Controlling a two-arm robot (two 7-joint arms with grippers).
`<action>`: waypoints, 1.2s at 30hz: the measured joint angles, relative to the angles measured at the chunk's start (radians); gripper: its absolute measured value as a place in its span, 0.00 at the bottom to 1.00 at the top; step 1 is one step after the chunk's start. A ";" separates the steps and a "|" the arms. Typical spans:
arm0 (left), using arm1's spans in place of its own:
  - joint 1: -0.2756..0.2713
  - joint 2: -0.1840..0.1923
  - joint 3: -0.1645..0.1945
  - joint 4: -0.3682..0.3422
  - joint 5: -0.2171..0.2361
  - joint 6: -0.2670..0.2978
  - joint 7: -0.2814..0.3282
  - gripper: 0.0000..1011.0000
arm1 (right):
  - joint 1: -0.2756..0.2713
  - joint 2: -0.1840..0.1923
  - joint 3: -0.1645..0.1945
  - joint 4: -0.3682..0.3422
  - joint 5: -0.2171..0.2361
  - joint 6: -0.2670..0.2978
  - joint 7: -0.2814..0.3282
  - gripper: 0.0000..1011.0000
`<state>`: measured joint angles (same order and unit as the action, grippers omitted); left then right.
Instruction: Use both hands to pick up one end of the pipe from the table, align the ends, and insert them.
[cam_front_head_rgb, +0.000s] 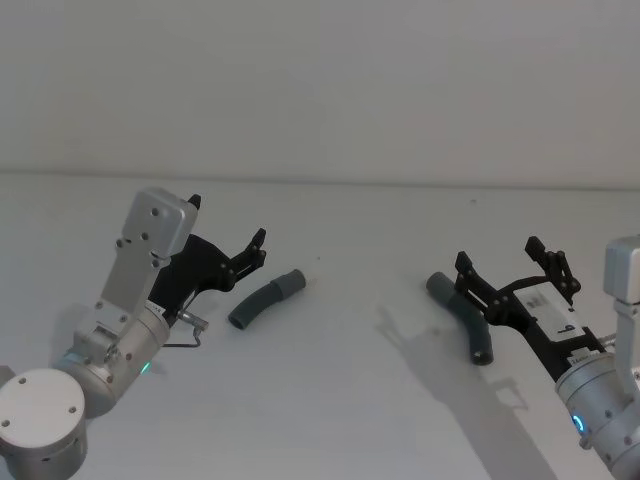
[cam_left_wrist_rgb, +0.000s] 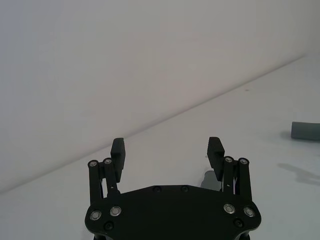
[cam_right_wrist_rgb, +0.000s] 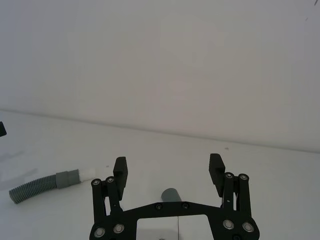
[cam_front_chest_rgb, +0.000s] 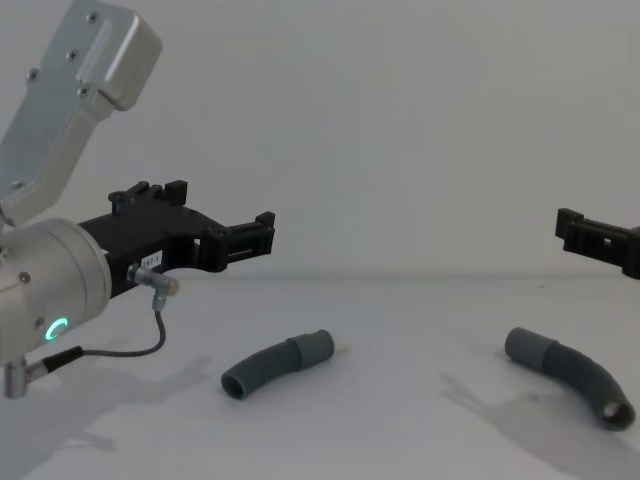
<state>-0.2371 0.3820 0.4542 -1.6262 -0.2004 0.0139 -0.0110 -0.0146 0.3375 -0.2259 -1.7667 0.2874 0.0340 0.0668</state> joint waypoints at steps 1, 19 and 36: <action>0.000 0.000 0.000 0.000 0.000 0.000 0.000 0.99 | 0.000 0.000 0.000 0.000 0.000 0.000 0.000 0.99; -0.064 0.031 0.011 -0.013 -0.024 0.147 -0.103 0.99 | 0.000 0.000 0.000 0.000 0.000 0.000 0.000 0.99; -0.185 0.054 0.027 0.053 -0.050 0.283 -0.254 0.99 | 0.000 0.000 0.000 0.000 0.000 0.000 0.000 0.99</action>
<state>-0.4221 0.4359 0.4816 -1.5735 -0.2502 0.2967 -0.2653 -0.0146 0.3375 -0.2259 -1.7667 0.2874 0.0340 0.0668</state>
